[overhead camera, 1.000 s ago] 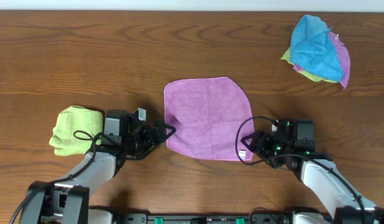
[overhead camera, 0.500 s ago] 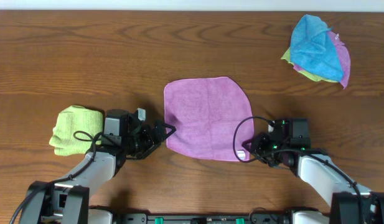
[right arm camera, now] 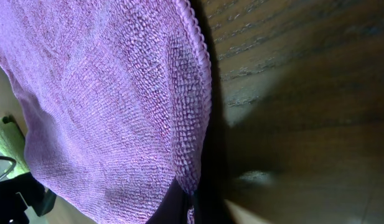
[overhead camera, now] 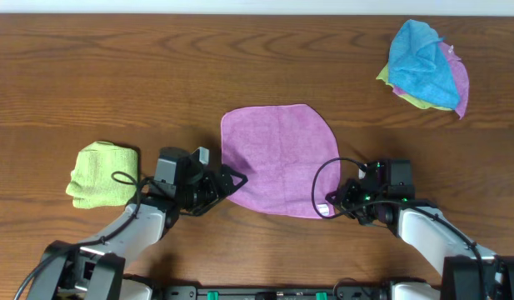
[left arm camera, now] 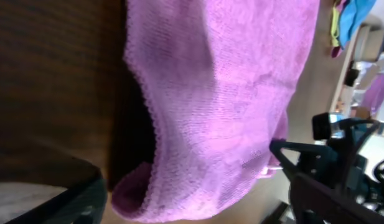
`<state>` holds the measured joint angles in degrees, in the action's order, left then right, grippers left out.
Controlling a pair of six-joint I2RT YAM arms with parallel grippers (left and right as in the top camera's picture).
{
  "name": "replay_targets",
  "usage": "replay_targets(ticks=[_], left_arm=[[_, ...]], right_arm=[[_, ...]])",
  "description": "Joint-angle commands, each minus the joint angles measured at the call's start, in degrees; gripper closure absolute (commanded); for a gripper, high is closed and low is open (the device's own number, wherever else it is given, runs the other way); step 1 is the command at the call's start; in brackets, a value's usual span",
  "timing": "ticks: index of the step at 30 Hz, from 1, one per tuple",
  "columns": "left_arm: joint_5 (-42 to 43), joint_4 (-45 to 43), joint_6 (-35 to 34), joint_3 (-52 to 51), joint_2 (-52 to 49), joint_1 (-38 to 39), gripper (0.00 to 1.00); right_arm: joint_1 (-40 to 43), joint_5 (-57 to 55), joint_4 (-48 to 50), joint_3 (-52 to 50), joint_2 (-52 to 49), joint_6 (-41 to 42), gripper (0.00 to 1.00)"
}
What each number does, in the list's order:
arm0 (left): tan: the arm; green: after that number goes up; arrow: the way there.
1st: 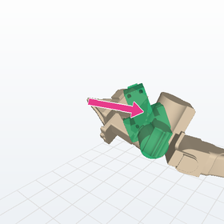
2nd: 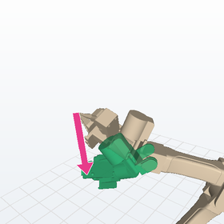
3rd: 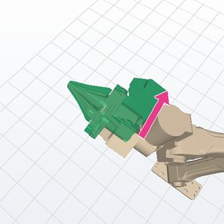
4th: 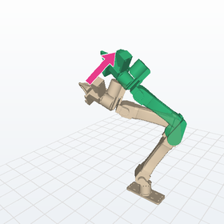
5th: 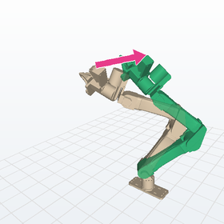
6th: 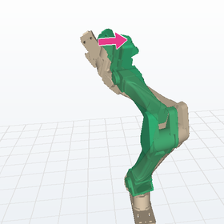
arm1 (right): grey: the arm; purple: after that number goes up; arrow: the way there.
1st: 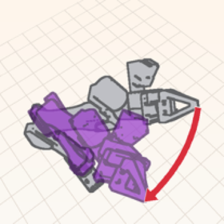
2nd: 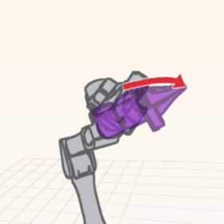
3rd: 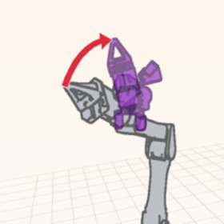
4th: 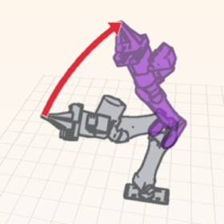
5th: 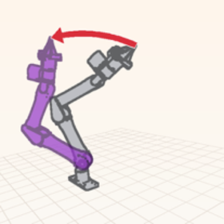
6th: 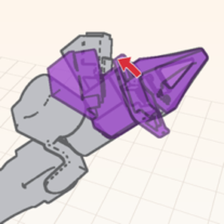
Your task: Fold the cloth
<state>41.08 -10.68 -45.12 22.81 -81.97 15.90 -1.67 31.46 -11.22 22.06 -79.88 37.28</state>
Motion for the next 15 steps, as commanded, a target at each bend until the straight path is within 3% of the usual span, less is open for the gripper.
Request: replay_targets(ticks=[1,7,15], left_arm=[[-4.46,1.03,-0.35,-1.07,-1.29,1.03,0.11],[-5.77,1.03,-0.33,-1.07,-1.29,1.07,0.21],[-7.72,0.98,-0.33,-1.07,-1.29,1.07,0.21]], right_arm=[[-0.66,-6.78,-1.62,-2.71,-2.23,-0.02,0.99],[-0.66,-6.36,-1.62,-2.71,-2.23,-0.02,0.99],[-0.66,-6.38,-1.62,-2.71,-2.23,-0.02,0.99]])
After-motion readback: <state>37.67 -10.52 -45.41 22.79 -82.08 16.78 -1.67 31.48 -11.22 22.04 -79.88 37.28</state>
